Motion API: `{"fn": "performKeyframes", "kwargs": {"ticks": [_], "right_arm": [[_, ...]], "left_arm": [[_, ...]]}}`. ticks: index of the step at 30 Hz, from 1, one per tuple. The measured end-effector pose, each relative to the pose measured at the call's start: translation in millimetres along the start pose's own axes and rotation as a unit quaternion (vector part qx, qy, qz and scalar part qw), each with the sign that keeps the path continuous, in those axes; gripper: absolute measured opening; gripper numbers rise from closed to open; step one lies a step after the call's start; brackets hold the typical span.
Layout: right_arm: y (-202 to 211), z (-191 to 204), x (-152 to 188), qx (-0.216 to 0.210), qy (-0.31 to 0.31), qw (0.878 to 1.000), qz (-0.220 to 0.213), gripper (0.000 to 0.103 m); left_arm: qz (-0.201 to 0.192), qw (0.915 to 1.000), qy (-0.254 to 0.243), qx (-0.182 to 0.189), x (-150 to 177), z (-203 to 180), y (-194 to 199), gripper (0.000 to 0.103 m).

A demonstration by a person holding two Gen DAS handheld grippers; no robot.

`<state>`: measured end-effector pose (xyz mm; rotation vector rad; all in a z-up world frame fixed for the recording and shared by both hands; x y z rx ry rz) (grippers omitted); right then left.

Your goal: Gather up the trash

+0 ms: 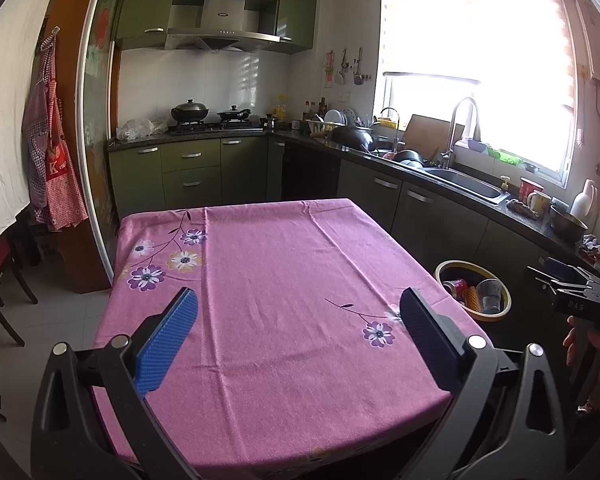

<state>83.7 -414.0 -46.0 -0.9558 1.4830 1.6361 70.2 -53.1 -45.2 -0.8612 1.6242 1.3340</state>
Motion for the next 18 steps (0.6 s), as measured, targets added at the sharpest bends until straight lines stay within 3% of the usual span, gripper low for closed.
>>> {"fn": "performKeyframes", "kwargs": {"ticks": [9,15,18], "right_arm": [[-3.4,0.3,3.7,0.0,0.0,1.0,0.003,0.098],[-14.5,2.6,5.2,-0.007,0.003,1.0,0.012,0.098],[-32.8,8.0,3.1,-0.018,0.011,0.999,0.025,0.098]], "left_arm": [[-0.007,0.9999,-0.009,-0.001,0.3,-1.8,-2.4,0.096],[0.023,0.9997,0.0,0.008,3.4,2.9,-25.0,0.096],[0.053,0.9986,0.009,0.004,4.9,16.0,-55.6,0.096]]}}
Point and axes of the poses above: each gripper's, at about its wrist camera, not at the fingertips, and y roughly against the way its jaws point, z to its left, x to its underside, the point moved 8 cm from there along -y, roughly the way its jaws point, and after that the axes turned 2 degrees about -z, right-handed, at the moved point
